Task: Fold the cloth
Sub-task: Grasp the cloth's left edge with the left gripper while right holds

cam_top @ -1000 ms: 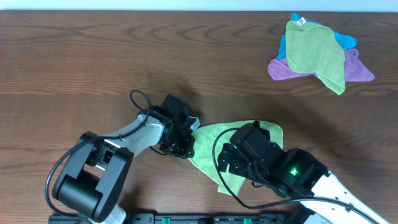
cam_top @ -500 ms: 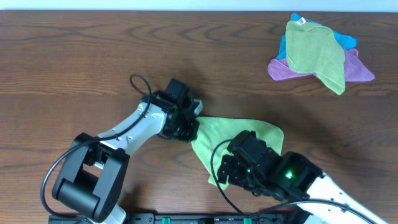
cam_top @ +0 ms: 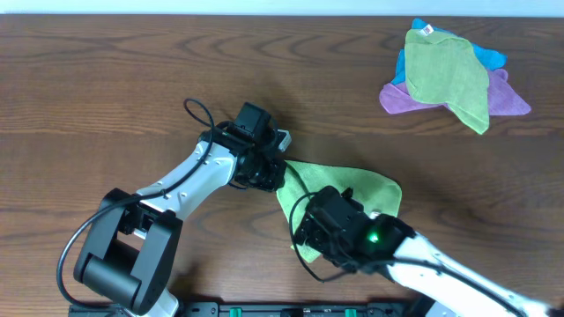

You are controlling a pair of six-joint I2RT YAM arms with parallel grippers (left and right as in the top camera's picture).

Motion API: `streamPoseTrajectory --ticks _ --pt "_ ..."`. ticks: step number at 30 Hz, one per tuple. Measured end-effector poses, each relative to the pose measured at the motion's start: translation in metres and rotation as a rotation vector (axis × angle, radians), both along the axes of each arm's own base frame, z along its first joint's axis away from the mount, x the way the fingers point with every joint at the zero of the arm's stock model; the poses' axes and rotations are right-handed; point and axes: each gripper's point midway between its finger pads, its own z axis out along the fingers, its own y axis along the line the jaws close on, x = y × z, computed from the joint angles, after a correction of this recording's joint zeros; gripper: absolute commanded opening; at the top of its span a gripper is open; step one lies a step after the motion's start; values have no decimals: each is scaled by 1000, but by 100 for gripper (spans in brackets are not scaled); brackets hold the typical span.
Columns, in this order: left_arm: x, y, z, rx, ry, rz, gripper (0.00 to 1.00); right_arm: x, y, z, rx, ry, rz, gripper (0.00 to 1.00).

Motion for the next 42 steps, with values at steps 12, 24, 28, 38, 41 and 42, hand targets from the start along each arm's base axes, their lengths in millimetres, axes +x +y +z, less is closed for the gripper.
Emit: streamPoseTrajectory --ticks 12,24,28,38,41,42 --pt "0 0 0 0 1 0 6 6 10 -28 -21 75 -109 67" --pt "0 0 0 0 2 0 5 5 11 -42 -62 87 -110 82" --pt "-1 0 0 1 5 0 6 6 14 -52 -68 96 -89 43" --pt "-1 0 0 1 4 0 6 -1 18 -51 -50 120 -37 1" --pt "-1 0 0 2 4 0 6 -17 7 -52 -92 188 0 1" --pt "-1 1 0 3 3 0 6 -24 1 -52 -117 215 5 1"
